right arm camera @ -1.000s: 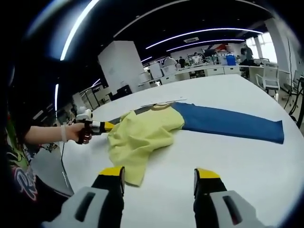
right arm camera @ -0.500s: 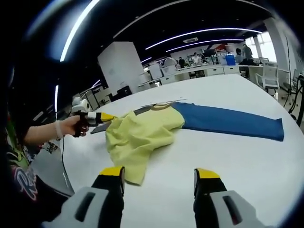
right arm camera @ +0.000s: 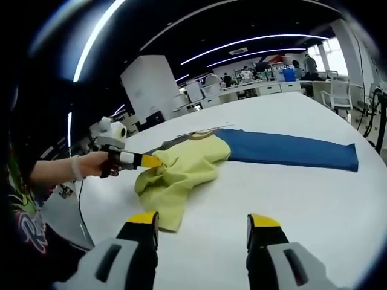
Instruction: Fold the garment on the visible template until the final outline fits inside the template.
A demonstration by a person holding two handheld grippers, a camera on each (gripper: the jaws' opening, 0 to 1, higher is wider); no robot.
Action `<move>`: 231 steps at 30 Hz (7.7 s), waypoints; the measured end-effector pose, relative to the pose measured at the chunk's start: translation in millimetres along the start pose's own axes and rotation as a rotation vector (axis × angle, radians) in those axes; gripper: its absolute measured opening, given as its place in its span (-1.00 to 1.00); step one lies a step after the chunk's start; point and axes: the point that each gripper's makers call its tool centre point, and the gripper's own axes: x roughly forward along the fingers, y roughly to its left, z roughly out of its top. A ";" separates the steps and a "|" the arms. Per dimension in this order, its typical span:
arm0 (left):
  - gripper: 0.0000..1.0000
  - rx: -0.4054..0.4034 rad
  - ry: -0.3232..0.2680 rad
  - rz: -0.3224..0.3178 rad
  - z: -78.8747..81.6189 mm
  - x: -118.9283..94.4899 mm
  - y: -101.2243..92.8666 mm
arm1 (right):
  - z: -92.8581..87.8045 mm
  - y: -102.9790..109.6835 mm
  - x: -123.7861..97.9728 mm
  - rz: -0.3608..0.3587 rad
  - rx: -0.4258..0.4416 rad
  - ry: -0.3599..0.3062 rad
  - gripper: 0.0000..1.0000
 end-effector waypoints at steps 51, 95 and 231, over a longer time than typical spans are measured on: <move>-0.02 0.250 -0.099 0.029 6.5 -66.5 14.4 | 3.7 9.2 12.4 0.034 -0.010 -0.004 0.14; -0.96 0.587 -0.004 0.018 22.4 -20.7 16.6 | -1.1 7.1 16.8 0.032 0.042 -0.013 0.10; -1.00 -0.480 0.043 0.168 -169.4 -208.9 58.7 | -77.9 8.4 -7.2 -0.072 -0.120 0.333 -1.00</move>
